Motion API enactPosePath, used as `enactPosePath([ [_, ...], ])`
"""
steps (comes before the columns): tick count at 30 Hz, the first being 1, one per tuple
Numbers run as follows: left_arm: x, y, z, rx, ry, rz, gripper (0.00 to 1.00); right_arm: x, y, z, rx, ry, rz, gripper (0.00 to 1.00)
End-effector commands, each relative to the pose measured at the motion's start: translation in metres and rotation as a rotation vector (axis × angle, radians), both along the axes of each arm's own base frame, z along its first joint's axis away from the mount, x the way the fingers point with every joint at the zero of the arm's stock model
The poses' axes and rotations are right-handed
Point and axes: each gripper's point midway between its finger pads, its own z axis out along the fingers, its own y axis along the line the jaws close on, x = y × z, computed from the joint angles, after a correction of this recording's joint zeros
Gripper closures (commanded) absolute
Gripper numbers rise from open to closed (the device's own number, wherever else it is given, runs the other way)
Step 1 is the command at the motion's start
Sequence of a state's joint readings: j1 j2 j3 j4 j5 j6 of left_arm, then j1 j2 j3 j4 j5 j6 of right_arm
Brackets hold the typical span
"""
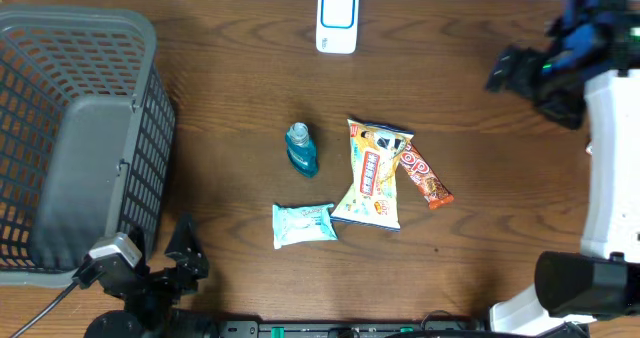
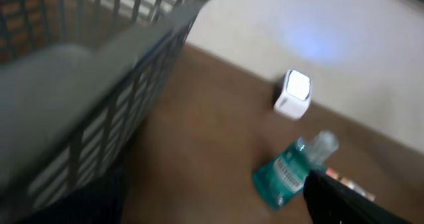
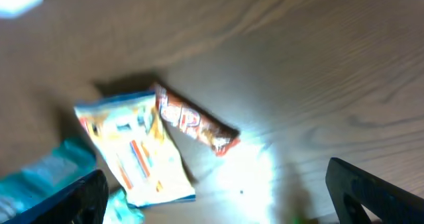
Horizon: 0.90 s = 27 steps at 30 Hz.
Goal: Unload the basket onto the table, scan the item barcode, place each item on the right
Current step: 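Move the right gripper back over the yellow snack bag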
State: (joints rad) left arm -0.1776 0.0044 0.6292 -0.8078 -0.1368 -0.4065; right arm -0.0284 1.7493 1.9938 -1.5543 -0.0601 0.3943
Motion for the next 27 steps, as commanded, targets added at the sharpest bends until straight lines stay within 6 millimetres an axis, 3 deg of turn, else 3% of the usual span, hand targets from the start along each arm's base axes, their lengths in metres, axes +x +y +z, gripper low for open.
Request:
enactPosePath([
  [1,-0.004,0.002,-0.011,0.022,0.047,0.005,0.14,-0.009,0.038,-0.025,-0.008,0.060,0.143,0.01],
  [8,-0.005,0.002,-0.017,-0.006,0.070,0.015,0.14,-0.017,0.093,-0.085,-0.013,0.115,0.302,0.01],
  [18,-0.005,0.002,-0.016,-0.009,0.067,0.015,0.14,-0.013,0.177,-0.137,-0.029,-0.029,0.548,0.01],
  [22,0.000,0.001,0.000,-0.132,-0.005,0.043,0.14,-0.018,0.188,-0.156,-0.094,-0.057,0.595,0.01],
  [27,0.004,0.000,0.019,-0.128,-0.083,0.027,0.14,-0.020,0.203,-0.166,-0.109,-0.102,0.631,0.01],
])
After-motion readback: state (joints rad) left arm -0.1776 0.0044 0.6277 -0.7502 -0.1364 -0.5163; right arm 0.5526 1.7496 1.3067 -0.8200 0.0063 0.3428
